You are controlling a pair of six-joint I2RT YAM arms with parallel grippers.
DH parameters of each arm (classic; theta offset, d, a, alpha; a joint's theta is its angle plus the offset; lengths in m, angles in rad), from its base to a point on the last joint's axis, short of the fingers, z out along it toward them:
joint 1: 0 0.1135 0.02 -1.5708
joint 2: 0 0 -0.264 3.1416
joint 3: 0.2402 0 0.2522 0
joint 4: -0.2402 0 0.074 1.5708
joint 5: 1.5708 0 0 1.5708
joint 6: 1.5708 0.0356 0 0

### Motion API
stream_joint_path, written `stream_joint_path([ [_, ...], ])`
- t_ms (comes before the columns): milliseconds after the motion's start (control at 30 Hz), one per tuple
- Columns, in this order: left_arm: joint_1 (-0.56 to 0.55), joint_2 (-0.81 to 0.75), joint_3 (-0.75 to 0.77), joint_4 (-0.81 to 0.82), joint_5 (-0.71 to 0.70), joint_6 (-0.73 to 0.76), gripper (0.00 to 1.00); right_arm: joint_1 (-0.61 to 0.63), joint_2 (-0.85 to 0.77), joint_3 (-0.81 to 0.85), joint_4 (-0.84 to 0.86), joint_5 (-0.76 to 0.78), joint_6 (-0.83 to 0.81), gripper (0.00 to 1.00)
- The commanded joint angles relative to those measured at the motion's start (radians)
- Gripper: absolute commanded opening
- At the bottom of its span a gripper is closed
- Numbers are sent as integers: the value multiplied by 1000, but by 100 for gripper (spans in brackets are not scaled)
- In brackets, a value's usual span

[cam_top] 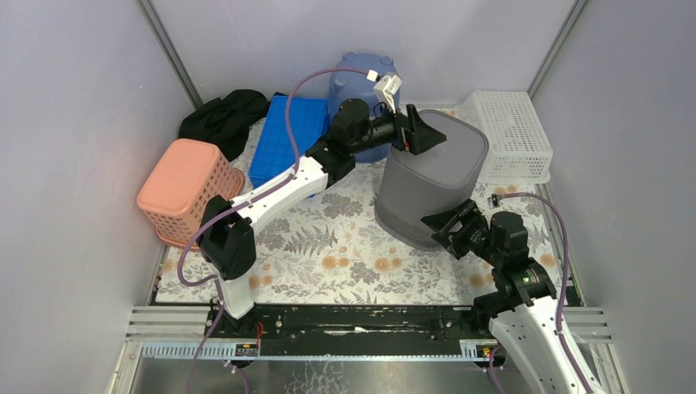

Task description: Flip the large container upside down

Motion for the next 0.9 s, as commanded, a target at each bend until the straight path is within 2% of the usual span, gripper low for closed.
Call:
stream_joint_path([
  [0,13,109,-51,-254,-21,-16,100,-2,42,-28,112,-22,85,78],
  [233,23,110,-41,-268,-33,-13,100,-2,186,-39,219,43,81,80],
  [467,47,120,-43,-283,-34,-5,100,-14,344,96,198,93,-32,82],
  [867,63,179,27,-303,-8,10,100,-188,531,175,247,6,-133,84],
])
